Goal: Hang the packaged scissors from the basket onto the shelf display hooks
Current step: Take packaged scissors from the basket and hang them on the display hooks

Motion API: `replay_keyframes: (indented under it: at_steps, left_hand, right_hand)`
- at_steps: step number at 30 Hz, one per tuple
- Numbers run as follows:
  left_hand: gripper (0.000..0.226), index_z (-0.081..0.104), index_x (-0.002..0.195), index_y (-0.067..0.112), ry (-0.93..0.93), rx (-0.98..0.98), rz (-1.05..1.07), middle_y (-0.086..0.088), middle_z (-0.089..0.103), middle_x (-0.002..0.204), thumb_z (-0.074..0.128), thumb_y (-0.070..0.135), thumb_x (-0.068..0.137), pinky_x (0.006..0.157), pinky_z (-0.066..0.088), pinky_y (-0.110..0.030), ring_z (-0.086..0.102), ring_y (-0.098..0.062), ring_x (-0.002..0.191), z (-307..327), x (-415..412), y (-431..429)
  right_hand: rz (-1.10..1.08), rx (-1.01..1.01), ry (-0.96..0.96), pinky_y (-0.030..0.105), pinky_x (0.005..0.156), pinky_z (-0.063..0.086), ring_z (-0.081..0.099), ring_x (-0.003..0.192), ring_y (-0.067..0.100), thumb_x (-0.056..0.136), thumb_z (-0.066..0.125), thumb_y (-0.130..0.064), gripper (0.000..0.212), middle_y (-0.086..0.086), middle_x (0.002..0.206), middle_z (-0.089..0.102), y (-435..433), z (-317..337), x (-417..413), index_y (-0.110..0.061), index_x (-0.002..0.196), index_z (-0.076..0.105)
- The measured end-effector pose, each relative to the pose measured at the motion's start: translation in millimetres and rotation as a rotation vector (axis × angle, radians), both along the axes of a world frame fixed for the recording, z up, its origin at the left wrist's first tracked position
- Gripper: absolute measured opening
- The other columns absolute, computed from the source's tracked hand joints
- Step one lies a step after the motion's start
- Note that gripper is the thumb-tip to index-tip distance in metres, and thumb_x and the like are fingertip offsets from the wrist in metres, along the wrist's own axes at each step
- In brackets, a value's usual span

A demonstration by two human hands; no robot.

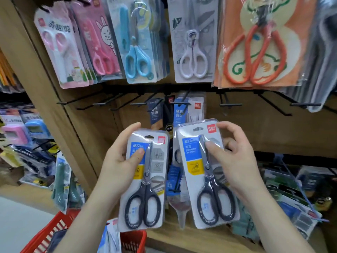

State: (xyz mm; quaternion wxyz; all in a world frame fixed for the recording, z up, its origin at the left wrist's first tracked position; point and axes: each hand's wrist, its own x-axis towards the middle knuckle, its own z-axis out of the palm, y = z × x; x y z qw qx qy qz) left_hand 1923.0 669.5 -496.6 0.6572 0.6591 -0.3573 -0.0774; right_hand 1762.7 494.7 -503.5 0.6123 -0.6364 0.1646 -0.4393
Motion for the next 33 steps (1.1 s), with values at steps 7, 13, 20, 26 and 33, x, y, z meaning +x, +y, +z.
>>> replay_keyframes:
  at_steps: [7, 13, 20, 26, 33]
  left_hand:
    - [0.051, 0.060, 0.123, 0.042, 0.012, -0.081, 0.049, 0.004, 0.072, 0.114, 0.056, -0.001, 0.096, 0.080, 0.059, -0.039, 0.071, -0.020, 0.104, 6.6, -0.5, 7.0]
    - [0.051, 0.054, 0.131, 0.033, 0.115, -0.124, 0.000, -0.003, 0.077, 0.100, 0.057, -0.003, 0.095, 0.071, 0.060, -0.041, 0.075, -0.025, 0.090, 20.0, 0.4, -0.8]
    - [0.045, 0.056, 0.126, 0.034, 0.164, -0.090, -0.077, 0.001, 0.078, 0.097, 0.059, 0.002, 0.095, 0.071, 0.060, -0.041, 0.075, -0.024, 0.087, 24.7, -13.9, -31.3]
    - [0.038, 0.058, 0.120, 0.032, 0.092, -0.075, -0.255, -0.002, 0.078, 0.097, 0.061, 0.005, 0.094, 0.074, 0.060, -0.031, 0.074, -0.019, 0.092, 22.7, -53.1, -65.4]
    - [0.037, 0.059, 0.118, 0.050, 0.086, -0.095, -0.263, -0.015, 0.069, 0.120, 0.068, 0.029, 0.090, 0.103, 0.050, -0.046, 0.063, -0.029, 0.119, 23.8, -76.4, -114.7]
  right_hand:
    - [0.014, -0.203, 0.038, 0.020, 0.078, 0.053, 0.068, 0.089, 0.004, 0.091, 0.064, -0.003, 0.043, -0.014, 0.099, 0.070, -0.1, 10.3, 31.2, -0.040, 0.113, 0.059]
    - [-0.100, -0.186, 0.186, 0.002, 0.074, 0.042, 0.062, 0.089, -0.004, 0.093, 0.056, 0.001, 0.034, -0.010, 0.096, 0.071, -9.3, -7.9, 11.6, -0.025, 0.082, 0.075]
    - [-0.096, -0.145, 0.165, 0.001, 0.068, 0.041, 0.060, 0.080, -0.009, 0.092, 0.054, 0.002, 0.038, -0.006, 0.096, 0.068, -11.5, -1.7, -6.2, -0.023, 0.078, 0.077]
    - [-0.183, -0.167, 0.125, 0.020, 0.083, 0.050, 0.065, 0.097, 0.002, 0.093, 0.058, -0.003, 0.032, -0.011, 0.100, 0.073, -28.5, 3.3, -44.3, -0.028, 0.090, 0.078]
    - [-0.230, -0.170, 0.109, 0.038, 0.091, 0.055, 0.067, 0.100, 0.010, 0.091, 0.062, 0.001, 0.041, -0.014, 0.104, 0.073, -42.0, 4.7, -76.6, -0.038, 0.096, 0.073]
